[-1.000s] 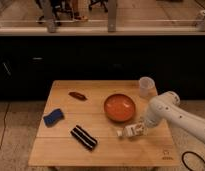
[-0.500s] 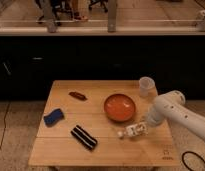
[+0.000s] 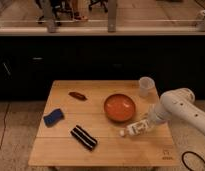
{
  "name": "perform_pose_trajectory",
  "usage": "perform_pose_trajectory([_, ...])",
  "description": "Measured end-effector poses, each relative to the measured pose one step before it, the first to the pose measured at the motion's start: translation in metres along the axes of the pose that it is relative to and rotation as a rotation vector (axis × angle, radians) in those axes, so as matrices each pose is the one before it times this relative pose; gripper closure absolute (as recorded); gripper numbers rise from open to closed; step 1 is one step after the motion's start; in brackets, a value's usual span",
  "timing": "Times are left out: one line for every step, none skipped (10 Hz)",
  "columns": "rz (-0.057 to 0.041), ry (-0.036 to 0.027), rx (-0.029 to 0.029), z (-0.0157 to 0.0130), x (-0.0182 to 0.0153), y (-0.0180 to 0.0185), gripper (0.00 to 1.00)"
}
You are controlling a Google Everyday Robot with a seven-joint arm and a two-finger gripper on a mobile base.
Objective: Place the bottle in the ceramic bowl
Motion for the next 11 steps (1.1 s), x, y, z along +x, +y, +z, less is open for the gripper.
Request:
perform_pose_trajectory([-0.00614,-0.01813,0.00741,-0.00833,-0.00401,-0.00125,1.00])
perform_pose_trajectory([-0.00442,-0.01331,0.00483,-0.00550,-0.00329,-0.00101,1.00])
perform_pose_trajectory([-0.00309,-0.01558,0.00473,-0.00714,-0.00321,-0.00027,1.00])
perform_pose_trajectory([-0.00160,-0.01248,0.00151,-0.00409,-0.00223,0.00018,1.00])
perform_pose_trajectory([-0.00466,-0.01982,0.00184,-0.00647,-0.00467,-0.00080,1.00])
perform_pose_trajectory([-0.00142,-0.01157,0.00027,-0.00293,-0.00213,-0.00007,1.00])
perform_pose_trajectory([-0.00469,-0.02172,0.00238,-0.00638,-0.00508,-0.00015,1.00])
perform_pose_trajectory([-0.00327,-0.01166,0.00245,-0.00578,-0.00370,-0.00080,1.00])
perform_pose_trajectory([-0.00302,-0.01028,0.00099,-0.00469,-0.00306,-0.00047,1.00])
perform_pose_trajectory([-0.00331,-0.01493,0.00126,-0.00417,-0.00306,-0.00024,1.00])
perform_pose_trajectory([-0.00074,-0.01956,-0.00074,-0.00224,-0.00231,0.00054,1.00])
